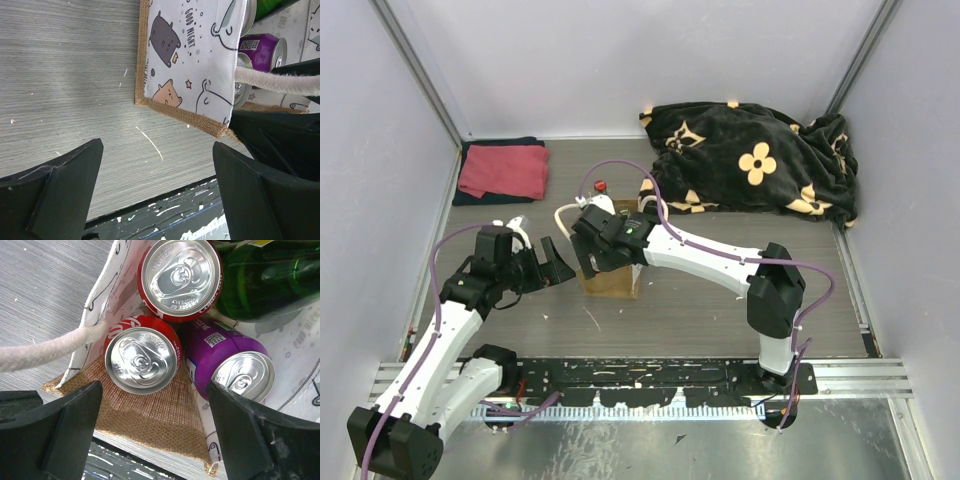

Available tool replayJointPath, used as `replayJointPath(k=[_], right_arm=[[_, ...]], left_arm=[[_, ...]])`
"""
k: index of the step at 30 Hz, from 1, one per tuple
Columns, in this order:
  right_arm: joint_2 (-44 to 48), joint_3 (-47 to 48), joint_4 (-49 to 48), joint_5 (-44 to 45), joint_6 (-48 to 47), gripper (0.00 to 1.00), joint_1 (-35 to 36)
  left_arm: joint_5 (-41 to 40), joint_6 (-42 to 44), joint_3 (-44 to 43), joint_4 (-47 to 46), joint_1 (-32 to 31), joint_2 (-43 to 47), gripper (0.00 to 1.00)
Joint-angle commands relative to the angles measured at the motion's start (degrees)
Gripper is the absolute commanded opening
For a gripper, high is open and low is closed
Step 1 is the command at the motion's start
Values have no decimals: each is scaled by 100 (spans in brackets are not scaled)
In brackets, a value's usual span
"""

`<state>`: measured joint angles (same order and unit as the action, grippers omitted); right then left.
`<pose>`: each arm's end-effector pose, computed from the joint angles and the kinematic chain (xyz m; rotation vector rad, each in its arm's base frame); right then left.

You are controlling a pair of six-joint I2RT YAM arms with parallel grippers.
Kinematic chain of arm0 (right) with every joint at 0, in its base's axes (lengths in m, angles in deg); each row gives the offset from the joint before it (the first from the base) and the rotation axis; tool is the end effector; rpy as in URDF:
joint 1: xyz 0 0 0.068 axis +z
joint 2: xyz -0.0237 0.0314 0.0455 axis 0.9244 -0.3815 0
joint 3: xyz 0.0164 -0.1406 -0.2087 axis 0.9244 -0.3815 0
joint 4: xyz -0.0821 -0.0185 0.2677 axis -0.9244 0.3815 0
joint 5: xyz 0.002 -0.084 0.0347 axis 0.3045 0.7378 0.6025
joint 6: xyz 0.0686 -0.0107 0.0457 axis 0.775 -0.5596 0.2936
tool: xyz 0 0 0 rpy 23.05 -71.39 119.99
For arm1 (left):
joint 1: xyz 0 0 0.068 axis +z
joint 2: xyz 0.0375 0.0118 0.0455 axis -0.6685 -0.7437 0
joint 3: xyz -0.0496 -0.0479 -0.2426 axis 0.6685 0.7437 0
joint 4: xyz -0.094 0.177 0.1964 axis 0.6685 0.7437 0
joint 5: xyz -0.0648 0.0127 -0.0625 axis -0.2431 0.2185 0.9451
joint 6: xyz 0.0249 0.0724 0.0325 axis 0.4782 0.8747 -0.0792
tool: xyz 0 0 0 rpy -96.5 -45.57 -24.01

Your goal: Place the beverage into the canvas bag

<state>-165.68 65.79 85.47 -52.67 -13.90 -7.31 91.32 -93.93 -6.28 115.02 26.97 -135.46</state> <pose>0.2332 0.3686 0.2256 -0.5793 2.4845 0.2608 0.2135 -0.0771 0.2096 -0.2078 2.4267 -0.6949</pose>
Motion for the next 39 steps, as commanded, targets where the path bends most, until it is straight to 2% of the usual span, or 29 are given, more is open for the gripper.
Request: replayJointPath(k=[1,15,24,26,30,38,39], right_arm=[[195,-47,643,122,46,93,-32],[-196,578,651,-171,-127,90,-3],[-373,550,437,-654,-90,64,120],[-408,541,357,-702,-75,61,140],[-506,639,300,-678,-78,60,160],[-296,779,88,-389,-146,75,195],[-252,801,95,-145,-152,76,196]], left_arm=[[110,46,-144,-52,30,15,98],[121,24,-143,-136,27,-84,98],[125,37,-118,-163,30,-91,98],[129,37,-110,-164,30,-81,98],[127,38,-94,-159,29,-53,98],[138,42,-52,-129,23,29,98],[136,46,-49,-129,30,34,98]])
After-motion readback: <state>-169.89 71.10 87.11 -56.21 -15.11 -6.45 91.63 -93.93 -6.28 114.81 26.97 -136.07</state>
